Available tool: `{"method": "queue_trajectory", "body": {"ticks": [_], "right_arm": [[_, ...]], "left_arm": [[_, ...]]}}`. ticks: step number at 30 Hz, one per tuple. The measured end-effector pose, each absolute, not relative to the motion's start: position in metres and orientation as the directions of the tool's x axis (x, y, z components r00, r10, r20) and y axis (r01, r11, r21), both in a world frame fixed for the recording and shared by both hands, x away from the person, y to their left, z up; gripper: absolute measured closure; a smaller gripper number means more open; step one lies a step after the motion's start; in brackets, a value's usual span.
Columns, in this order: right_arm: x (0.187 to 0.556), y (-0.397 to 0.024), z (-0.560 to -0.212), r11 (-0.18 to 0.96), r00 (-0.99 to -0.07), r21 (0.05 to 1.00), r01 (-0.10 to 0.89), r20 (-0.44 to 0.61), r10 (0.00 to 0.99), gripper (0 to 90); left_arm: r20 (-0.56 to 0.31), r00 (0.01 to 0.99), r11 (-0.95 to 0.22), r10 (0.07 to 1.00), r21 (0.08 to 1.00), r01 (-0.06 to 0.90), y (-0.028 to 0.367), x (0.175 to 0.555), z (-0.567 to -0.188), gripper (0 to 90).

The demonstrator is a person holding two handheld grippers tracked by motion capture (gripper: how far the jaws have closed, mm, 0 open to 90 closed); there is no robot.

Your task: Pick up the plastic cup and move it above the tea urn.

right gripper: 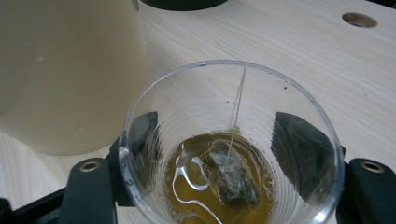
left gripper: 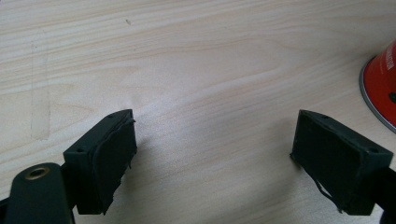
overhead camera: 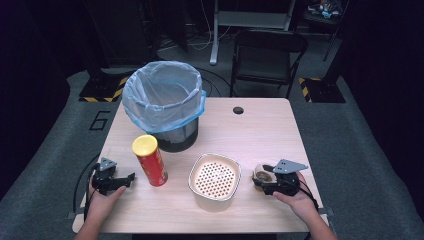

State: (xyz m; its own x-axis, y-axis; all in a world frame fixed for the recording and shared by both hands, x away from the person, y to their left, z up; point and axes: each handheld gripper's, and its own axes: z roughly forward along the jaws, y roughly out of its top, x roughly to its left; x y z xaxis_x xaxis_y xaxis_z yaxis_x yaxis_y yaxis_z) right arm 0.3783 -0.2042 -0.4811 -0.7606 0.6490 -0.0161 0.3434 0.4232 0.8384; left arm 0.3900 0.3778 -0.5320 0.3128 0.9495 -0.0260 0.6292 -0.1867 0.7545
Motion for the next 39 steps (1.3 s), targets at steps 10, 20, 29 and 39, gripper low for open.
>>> {"method": "queue_trajectory", "body": {"ticks": [10,20,29,39], "right_arm": [[0.401,-0.193,-0.438,0.452,-0.800,0.852,0.263,-0.069,0.596,32.0],[0.423,-0.168,-0.391,0.470,-0.835,0.863,0.186,-0.114,0.538,32.0],[0.451,-0.143,-0.364,0.448,-0.887,0.883,0.137,-0.092,0.453,32.0],[0.466,-0.111,-0.361,0.541,-0.895,0.841,-0.004,-0.245,0.374,32.0]], "left_arm": [[-0.026,0.313,-0.187,0.949,0.754,0.629,0.378,0.390,-0.532,13.4],[-0.026,0.313,-0.187,0.949,0.754,0.629,0.378,0.390,-0.532,13.4],[-0.026,0.313,-0.187,0.949,0.754,0.629,0.378,0.390,-0.532,13.4],[-0.026,0.314,-0.188,0.949,0.755,0.629,0.378,0.390,-0.532,13.4]]}}
